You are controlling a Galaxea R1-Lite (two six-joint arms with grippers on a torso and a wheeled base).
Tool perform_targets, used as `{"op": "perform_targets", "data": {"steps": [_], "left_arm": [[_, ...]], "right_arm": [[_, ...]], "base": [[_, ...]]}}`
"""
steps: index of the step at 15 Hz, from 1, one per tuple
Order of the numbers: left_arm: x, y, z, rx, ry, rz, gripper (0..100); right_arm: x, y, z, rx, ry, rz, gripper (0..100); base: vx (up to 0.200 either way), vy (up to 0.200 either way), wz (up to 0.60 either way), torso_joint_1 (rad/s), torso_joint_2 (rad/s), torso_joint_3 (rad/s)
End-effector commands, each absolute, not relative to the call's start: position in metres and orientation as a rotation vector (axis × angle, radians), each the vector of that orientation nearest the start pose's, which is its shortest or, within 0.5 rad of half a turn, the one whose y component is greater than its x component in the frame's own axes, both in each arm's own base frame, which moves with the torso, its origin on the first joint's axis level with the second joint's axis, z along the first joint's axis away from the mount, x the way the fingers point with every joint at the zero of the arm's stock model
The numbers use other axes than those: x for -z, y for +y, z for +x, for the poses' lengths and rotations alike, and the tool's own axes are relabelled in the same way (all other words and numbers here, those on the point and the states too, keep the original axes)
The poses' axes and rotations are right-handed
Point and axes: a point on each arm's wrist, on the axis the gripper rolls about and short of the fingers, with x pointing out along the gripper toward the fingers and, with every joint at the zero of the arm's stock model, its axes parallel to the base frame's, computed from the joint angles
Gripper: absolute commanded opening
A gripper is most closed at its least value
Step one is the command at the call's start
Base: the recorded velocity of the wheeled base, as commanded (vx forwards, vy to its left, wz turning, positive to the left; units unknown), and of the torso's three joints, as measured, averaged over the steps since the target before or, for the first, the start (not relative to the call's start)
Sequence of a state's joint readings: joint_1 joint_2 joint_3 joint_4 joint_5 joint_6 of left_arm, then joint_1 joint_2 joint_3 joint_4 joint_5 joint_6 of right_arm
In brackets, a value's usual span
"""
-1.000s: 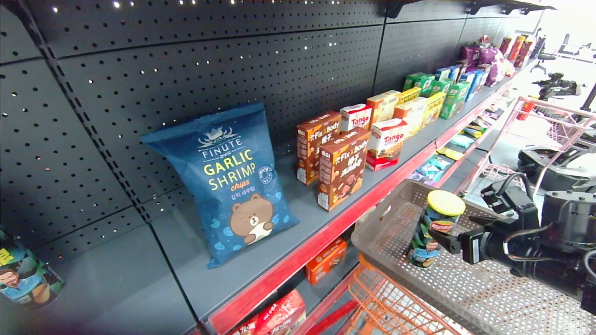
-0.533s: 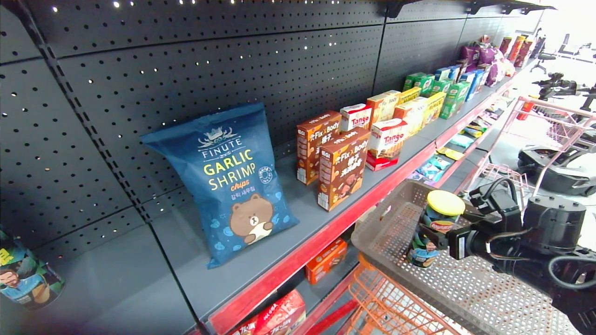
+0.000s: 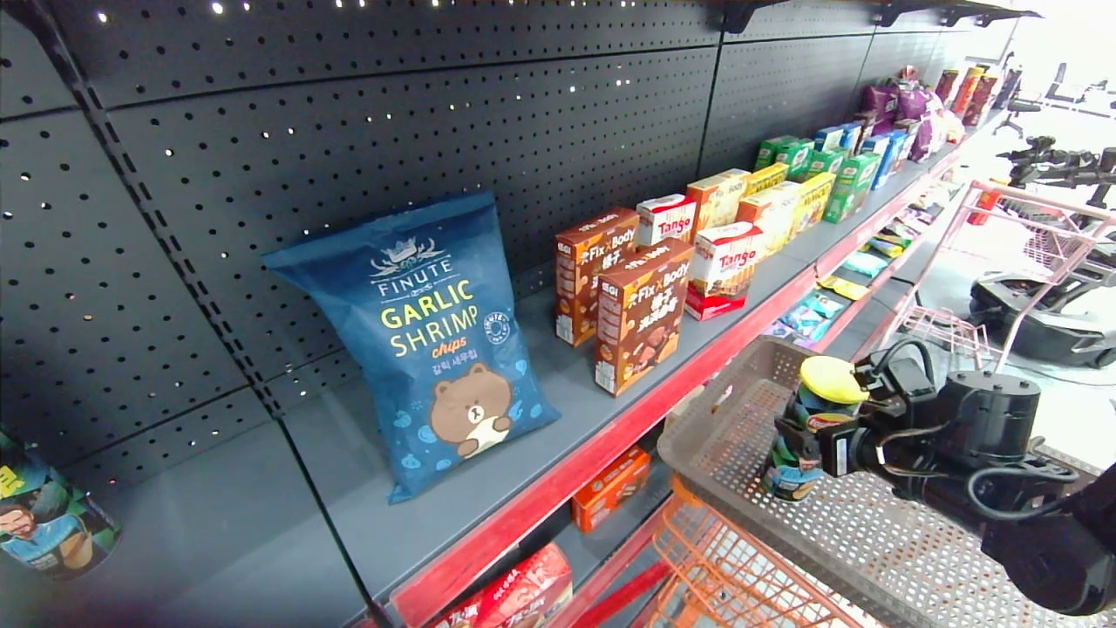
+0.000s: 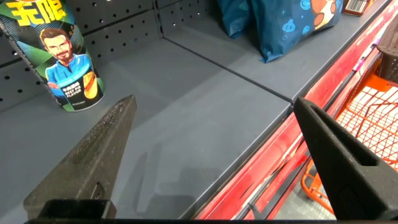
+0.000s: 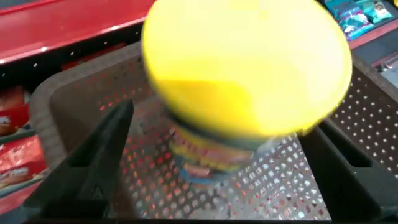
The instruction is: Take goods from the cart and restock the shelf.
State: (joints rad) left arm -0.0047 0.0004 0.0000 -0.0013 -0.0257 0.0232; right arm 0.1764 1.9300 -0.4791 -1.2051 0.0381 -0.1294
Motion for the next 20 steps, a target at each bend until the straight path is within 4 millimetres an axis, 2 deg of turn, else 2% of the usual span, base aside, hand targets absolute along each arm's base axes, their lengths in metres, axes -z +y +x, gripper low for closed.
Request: {"op": "perform_targets", "data": {"steps": [1, 2, 4, 10, 12, 16, 20], "left_arm": [[-0.076, 0.000, -0.023, 0.029, -0.002, 0.023, 100], [-0.076, 0.000, -0.023, 0.031, -0.002, 0.023, 100], [-0.076, 0.000, -0.023, 0.031, -0.002, 0.023, 100], [-0.076, 0.000, -0.023, 0.031, -0.002, 0.023, 100], [-0.076, 0.000, -0.023, 0.031, -0.002, 0.023, 100], [-0.076, 0.000, -0.023, 0.029, -0.002, 0.023, 100], [-0.076, 0.000, -0.023, 0.029, -0.002, 0.023, 100]], "right_arm": [[-0.084, 0.052, 0.312, -0.217, 0.238, -0.142, 100], [-0.085, 0.053, 0.319, -0.215, 0.219, -0.141, 100], [-0.085, 0.058, 0.321, -0.227, 0.214, -0.134, 100], [-0.055, 0.061, 0.336, -0.226, 0.229, -0.097, 100], [-0.051, 0.062, 0.344, -0.224, 0.215, -0.094, 100], [-0.051, 0.059, 0.360, -0.208, 0.181, -0.097, 100], [-0.050, 0.060, 0.365, -0.210, 0.173, -0.099, 100]], "base": [[0.000, 0.000, 0.00, 0.000, 0.00, 0.000], [0.000, 0.000, 0.00, 0.000, 0.00, 0.000], [0.000, 0.000, 0.00, 0.000, 0.00, 0.000], [0.000, 0.000, 0.00, 0.000, 0.00, 0.000], [0.000, 0.000, 0.00, 0.000, 0.00, 0.000], [0.000, 0.000, 0.00, 0.000, 0.00, 0.000], [0.000, 0.000, 0.00, 0.000, 0.00, 0.000]]}}
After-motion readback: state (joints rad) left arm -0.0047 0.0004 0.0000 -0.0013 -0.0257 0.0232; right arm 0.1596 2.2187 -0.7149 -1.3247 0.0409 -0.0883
